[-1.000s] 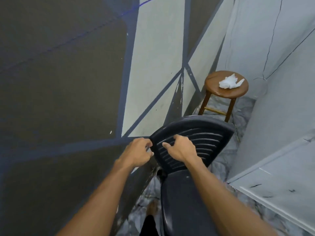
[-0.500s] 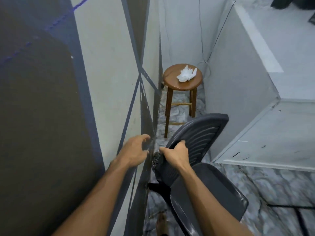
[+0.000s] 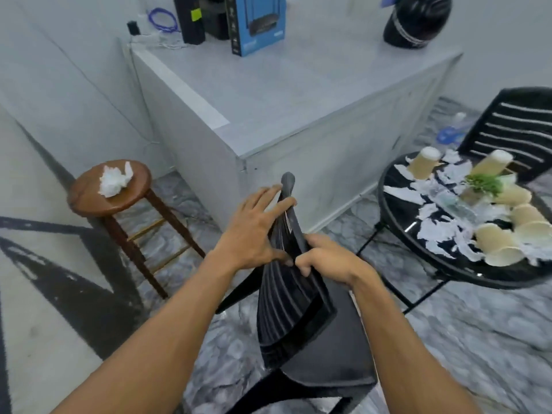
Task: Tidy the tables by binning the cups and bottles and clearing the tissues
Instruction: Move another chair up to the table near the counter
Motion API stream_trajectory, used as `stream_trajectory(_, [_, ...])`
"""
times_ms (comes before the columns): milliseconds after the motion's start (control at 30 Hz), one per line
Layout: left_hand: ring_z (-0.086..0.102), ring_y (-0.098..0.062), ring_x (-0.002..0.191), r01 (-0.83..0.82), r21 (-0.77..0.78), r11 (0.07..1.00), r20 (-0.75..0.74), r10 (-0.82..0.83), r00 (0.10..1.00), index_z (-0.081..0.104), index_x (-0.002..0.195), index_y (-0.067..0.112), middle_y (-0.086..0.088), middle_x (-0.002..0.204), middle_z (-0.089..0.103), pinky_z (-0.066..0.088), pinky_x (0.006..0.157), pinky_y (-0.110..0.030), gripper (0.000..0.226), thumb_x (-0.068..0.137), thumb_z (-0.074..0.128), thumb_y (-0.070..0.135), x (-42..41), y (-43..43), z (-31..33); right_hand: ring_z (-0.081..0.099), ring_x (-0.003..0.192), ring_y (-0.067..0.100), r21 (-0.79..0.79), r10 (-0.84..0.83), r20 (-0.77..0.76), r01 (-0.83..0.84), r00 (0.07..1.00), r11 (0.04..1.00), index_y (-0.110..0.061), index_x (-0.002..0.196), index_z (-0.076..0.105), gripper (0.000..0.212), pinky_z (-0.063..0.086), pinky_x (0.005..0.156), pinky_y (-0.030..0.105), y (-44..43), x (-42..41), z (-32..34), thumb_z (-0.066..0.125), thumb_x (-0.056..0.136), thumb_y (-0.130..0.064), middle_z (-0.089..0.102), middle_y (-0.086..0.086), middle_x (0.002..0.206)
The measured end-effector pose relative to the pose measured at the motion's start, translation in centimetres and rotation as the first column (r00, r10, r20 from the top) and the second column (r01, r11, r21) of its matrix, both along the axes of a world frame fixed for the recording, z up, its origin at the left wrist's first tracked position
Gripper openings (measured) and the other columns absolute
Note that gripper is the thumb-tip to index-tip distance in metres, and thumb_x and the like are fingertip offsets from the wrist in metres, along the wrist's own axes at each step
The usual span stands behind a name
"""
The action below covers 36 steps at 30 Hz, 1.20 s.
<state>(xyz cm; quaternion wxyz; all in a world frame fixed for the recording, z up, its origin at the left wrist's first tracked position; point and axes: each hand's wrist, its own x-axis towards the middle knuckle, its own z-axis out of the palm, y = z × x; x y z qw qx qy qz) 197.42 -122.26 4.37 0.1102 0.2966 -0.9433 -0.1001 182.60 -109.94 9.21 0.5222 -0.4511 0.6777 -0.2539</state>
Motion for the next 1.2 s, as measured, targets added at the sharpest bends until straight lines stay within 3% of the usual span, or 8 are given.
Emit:
stream_trajectory(100, [0.012, -0.028, 0.151, 0.073, -0.057, 0.996, -0.058, -0.076, 0.995, 0.034, 0.145, 0.033, -0.004, 0.163, 0.022, 0.02, 0.12, -0.051, 0.111, 0.052, 0.07, 0.082, -5.6, 1.4, 0.0, 0.053, 0.059, 0.012, -0.11, -0.147, -0.284, 0.12, 0.948, 0.987, -0.014, 0.09, 0.058, 0.015, 0.038, 0.054, 0.027, 3.2, -3.6, 0.2, 0.065, 0.077, -0.016, 0.057, -0.005, 0.068])
stream_trajectory(200, [0.014, -0.027, 0.151, 0.095, -0.071, 0.993, -0.093, -0.101, 0.991, 0.042, 0.138, 0.029, -0.004, 0.159, 0.03, 0.017, 0.121, -0.052, 0.108, 0.05, 0.069, 0.084, -10.4, 3.1, 0.0, 0.062, 0.084, 0.023, -0.222, -0.282, -0.704, 0.175, 0.652, 0.959, -0.027, 0.113, 0.044, 0.046, 0.041, 0.063, 0.032, 5.8, -4.9, -0.8, 0.069, 0.074, -0.032, 0.061, -0.004, 0.091])
stream_trajectory(333, [0.042, -0.028, 0.127, 0.143, -0.13, 0.981, -0.179, -0.165, 0.97, 0.053, 0.123, 0.023, 0.0, 0.129, 0.053, 0.033, 0.111, -0.049, 0.1, 0.047, 0.074, 0.083, -13.6, 4.3, -0.2, 0.064, 0.083, 0.028, -0.29, -0.347, -0.81, 0.191, 0.472, 0.938, -0.026, 0.105, 0.044, 0.042, 0.035, 0.062, 0.033, 8.2, -8.8, -2.1, 0.072, 0.078, -0.039, 0.051, -0.002, 0.079])
stream_trajectory(633, [0.053, -0.02, 0.097, 0.227, -0.157, 0.961, -0.078, -0.241, 0.967, 0.057, 0.106, 0.022, 0.005, 0.099, 0.063, 0.038, 0.092, -0.039, 0.085, 0.05, 0.072, 0.083, -16.8, 5.3, -0.8, 0.064, 0.087, 0.026, -0.379, -0.365, -0.806, 0.067, 0.466, 0.923, -0.035, 0.117, 0.06, 0.056, 0.033, 0.066, 0.031, 13.4, -17.2, -3.4, 0.068, 0.074, -0.07, 0.068, 0.001, 0.085])
stream_trajectory(767, [0.052, -0.017, 0.075, 0.272, -0.09, 0.958, -0.084, -0.279, 0.956, 0.057, 0.1, 0.018, 0.005, 0.081, 0.061, 0.042, 0.072, -0.034, 0.068, 0.065, 0.074, 0.074, -17.1, 7.3, -1.4, 0.062, 0.084, 0.019, -0.383, -0.374, -0.779, 0.089, 0.504, 0.919, -0.035, 0.093, 0.062, 0.046, 0.041, 0.069, 0.032, 15.6, -20.5, -4.4, 0.074, 0.066, -0.07, 0.066, -0.008, 0.077])
stream_trajectory(867, [0.055, -0.016, 0.076, 0.317, -0.055, 0.947, -0.071, -0.321, 0.944, 0.055, 0.102, 0.018, 0.005, 0.084, 0.064, 0.043, 0.063, -0.03, 0.057, 0.075, 0.073, 0.066, -17.4, 9.7, -2.1, 0.061, 0.082, 0.015, -0.303, -0.339, -0.782, 0.156, 0.523, 0.94, -0.035, 0.074, 0.055, 0.042, 0.047, 0.075, 0.034, 17.5, -22.1, -4.7, 0.077, 0.061, -0.068, 0.063, -0.013, 0.072])
stream_trajectory(1067, [0.052, -0.013, 0.063, 0.325, 0.088, 0.942, 0.05, -0.33, 0.943, 0.052, 0.091, 0.024, 0.011, 0.071, 0.058, 0.044, 0.06, -0.032, 0.056, 0.074, 0.065, 0.075, -19.7, 12.1, -2.4, 0.058, 0.083, 0.007, -0.278, -0.355, -0.762, 0.22, 0.541, 0.935, -0.036, 0.083, 0.071, 0.05, 0.048, 0.073, 0.032, 21.3, -24.2, -5.1, 0.083, 0.047, -0.069, 0.063, -0.016, 0.077])
stream_trajectory(1200, [0.058, -0.014, 0.067, 0.366, 0.096, 0.925, 0.132, -0.377, 0.917, 0.054, 0.097, 0.025, 0.01, 0.076, 0.065, 0.05, 0.067, -0.033, 0.058, 0.069, 0.072, 0.072, -21.9, 12.9, -2.5, 0.051, 0.064, -0.003, -0.311, -0.444, -0.704, 0.322, 0.554, 0.894, -0.047, 0.068, 0.066, 0.04, 0.033, 0.057, 0.017, 23.4, -24.9, -5.7, 0.086, 0.042, -0.071, 0.054, -0.024, 0.056])
